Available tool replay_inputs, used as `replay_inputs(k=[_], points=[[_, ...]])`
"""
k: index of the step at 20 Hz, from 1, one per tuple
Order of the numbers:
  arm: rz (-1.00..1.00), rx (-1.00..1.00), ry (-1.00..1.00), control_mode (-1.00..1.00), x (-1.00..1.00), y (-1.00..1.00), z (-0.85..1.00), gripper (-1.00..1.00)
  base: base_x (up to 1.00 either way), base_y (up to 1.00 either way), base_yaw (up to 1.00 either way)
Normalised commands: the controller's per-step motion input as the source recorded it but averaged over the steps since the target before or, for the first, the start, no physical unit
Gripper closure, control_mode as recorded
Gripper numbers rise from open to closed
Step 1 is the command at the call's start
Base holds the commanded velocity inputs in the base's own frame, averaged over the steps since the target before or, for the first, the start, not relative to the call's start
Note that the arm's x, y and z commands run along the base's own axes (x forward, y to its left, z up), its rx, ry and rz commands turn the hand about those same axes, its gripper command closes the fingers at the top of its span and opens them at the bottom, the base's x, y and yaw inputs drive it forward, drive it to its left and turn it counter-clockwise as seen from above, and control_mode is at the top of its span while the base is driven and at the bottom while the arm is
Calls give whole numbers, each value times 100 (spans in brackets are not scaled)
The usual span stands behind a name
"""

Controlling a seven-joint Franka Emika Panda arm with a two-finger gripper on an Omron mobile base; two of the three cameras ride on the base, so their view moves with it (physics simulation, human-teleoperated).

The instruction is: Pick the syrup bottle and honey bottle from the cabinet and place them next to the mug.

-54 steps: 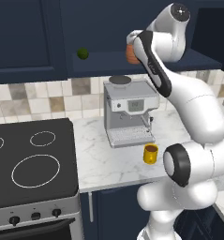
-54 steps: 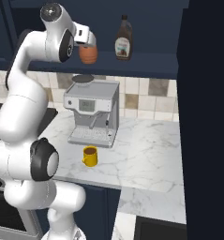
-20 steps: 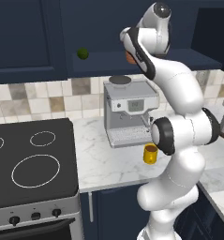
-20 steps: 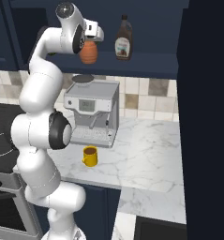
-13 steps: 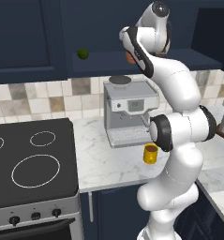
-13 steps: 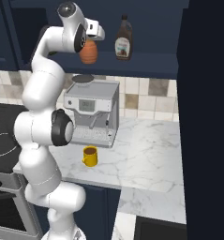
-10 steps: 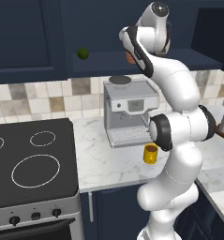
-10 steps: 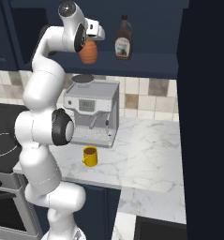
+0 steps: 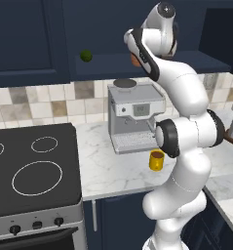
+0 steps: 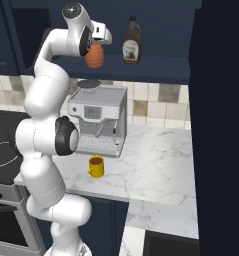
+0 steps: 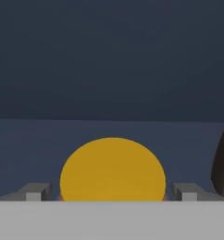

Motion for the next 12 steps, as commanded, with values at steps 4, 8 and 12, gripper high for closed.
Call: replay_inputs(k=[4,8,12], points=[[0,0,0,-100,0,0,-8,-100,0,0,0],[0,0,0,-100,0,0,0,-100,0,0,0],[0,0,0,-100,0,0,0,100,0,0,0]])
